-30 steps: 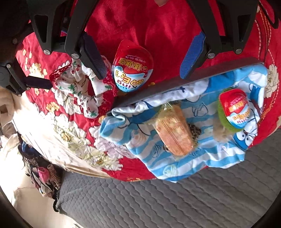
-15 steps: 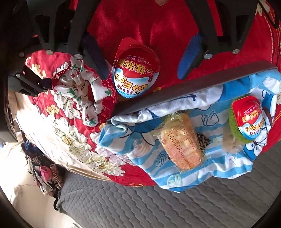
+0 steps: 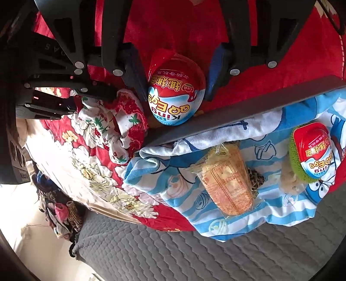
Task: Organize objects
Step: 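Grasp the red egg with the left tool while the right tool grasps the white cherry-print scrunchie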
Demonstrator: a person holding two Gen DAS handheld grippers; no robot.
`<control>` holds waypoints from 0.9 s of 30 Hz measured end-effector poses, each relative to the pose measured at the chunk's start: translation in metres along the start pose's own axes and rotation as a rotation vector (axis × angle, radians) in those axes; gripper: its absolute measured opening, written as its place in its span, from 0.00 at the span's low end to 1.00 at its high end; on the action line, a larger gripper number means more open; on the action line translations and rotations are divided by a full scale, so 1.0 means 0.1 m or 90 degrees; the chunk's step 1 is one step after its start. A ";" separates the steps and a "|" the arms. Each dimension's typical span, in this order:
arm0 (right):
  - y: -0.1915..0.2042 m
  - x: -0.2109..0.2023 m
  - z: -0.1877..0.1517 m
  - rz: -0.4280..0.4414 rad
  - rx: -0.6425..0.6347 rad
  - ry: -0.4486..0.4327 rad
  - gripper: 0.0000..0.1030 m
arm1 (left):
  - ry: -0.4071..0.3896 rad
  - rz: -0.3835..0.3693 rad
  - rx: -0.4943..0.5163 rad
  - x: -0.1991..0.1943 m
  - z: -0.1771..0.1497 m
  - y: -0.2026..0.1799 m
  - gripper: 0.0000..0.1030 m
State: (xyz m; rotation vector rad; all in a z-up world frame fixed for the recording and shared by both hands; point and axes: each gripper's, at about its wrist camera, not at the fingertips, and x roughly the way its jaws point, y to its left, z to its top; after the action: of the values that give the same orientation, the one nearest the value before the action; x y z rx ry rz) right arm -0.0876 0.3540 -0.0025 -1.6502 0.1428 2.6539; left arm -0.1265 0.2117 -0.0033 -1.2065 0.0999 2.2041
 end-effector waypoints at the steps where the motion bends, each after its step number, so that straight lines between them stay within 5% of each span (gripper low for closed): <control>1: 0.00 0.00 0.00 0.001 0.002 0.000 0.27 | 0.000 -0.002 -0.002 -0.01 0.00 0.00 0.51; 27: 0.11 -0.52 0.01 0.074 0.002 -0.065 0.19 | -0.048 0.021 -0.008 -0.57 -0.11 0.08 0.51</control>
State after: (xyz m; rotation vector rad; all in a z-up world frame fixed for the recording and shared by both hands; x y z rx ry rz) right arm -0.0660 0.3448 0.0451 -1.5460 0.2484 2.8144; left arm -0.1007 0.1745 0.0334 -1.1355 0.0755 2.2796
